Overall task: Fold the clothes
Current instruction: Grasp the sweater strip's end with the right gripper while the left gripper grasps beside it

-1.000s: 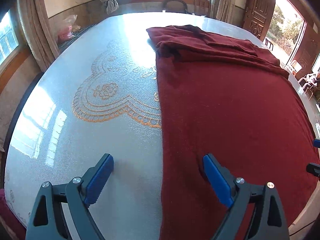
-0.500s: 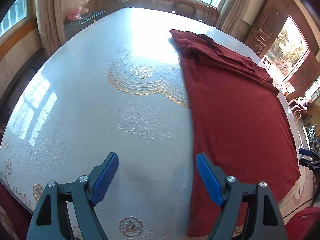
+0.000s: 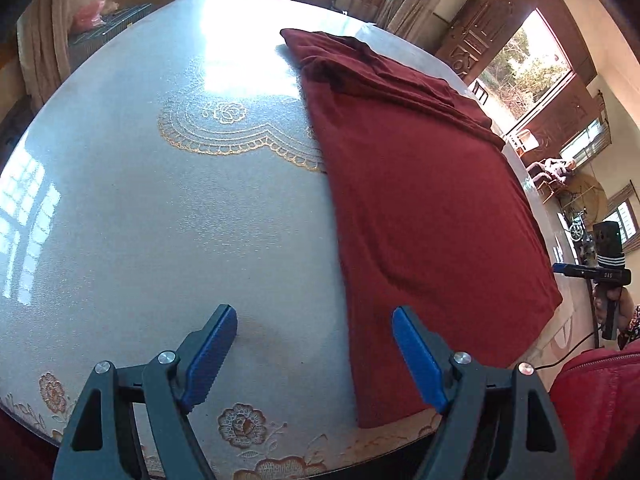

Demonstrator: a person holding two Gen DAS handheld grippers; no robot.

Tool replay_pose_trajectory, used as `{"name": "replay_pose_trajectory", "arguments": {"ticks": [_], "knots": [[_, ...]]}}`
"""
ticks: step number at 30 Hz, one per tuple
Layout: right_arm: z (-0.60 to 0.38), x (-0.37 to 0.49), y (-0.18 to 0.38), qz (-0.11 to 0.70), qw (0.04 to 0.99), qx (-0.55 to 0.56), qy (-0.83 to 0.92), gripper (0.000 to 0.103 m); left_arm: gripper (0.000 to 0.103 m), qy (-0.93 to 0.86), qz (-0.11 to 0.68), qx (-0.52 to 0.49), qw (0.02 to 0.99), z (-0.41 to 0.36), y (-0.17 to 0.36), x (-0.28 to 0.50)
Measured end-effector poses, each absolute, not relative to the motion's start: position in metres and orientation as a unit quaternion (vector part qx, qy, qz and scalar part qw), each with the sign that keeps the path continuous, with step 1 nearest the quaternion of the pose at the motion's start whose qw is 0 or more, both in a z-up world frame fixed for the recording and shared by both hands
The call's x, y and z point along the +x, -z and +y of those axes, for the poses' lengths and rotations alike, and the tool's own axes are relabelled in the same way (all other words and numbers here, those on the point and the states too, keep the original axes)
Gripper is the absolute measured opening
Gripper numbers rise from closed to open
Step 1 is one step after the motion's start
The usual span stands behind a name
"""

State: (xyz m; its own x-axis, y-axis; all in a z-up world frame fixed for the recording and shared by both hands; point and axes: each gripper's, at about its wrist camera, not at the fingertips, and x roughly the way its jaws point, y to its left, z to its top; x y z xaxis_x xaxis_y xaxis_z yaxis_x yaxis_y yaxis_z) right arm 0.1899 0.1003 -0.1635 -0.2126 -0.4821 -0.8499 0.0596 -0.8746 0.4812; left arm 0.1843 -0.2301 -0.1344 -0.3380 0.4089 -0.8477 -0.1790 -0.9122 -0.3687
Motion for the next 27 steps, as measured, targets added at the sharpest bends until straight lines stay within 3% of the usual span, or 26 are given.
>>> {"name": "replay_pose_trajectory", "arguments": {"ticks": [3,7,10,16,17,18,24,25,26,27], "knots": [[0.097,0.201,0.167,-0.181,0.196,0.611,0.745,0.050,0.081,-0.810,-0.095,-0.544,0.196,-0.226,0.134,0.190],[0.096,0.206,0.169,-0.201,0.198,0.612,0.739,0.049,0.081,-0.812,-0.055,-0.545,0.200,-0.216,0.134,0.191],[0.096,0.211,0.172,-0.215,0.199,0.615,0.732,0.048,0.073,-0.800,-0.067,-0.555,0.218,-0.215,0.133,0.193],[0.095,0.212,0.177,-0.238,0.202,0.621,0.719,0.042,0.069,-0.788,-0.060,-0.564,0.239,-0.208,0.134,0.189],[0.093,0.209,0.178,-0.235,0.200,0.624,0.718,0.035,0.054,-0.781,-0.072,-0.571,0.242,-0.207,0.134,0.185],[0.091,0.206,0.179,-0.229,0.196,0.629,0.717,0.029,0.032,-0.778,-0.068,-0.574,0.245,-0.204,0.134,0.186],[0.076,0.199,0.182,-0.227,0.202,0.633,0.712,0.028,0.028,-0.771,-0.086,-0.582,0.245,-0.203,0.136,0.186],[0.074,0.199,0.183,-0.222,0.197,0.634,0.714,0.025,0.020,-0.775,-0.074,-0.581,0.236,-0.202,0.137,0.187],[0.073,0.198,0.183,-0.213,0.186,0.637,0.717,0.009,0.003,-0.781,-0.056,-0.581,0.224,-0.200,0.137,0.188],[0.073,0.198,0.183,-0.214,0.179,0.639,0.717,0.009,0.003,-0.779,-0.060,-0.583,0.222,-0.201,0.137,0.187]]}}
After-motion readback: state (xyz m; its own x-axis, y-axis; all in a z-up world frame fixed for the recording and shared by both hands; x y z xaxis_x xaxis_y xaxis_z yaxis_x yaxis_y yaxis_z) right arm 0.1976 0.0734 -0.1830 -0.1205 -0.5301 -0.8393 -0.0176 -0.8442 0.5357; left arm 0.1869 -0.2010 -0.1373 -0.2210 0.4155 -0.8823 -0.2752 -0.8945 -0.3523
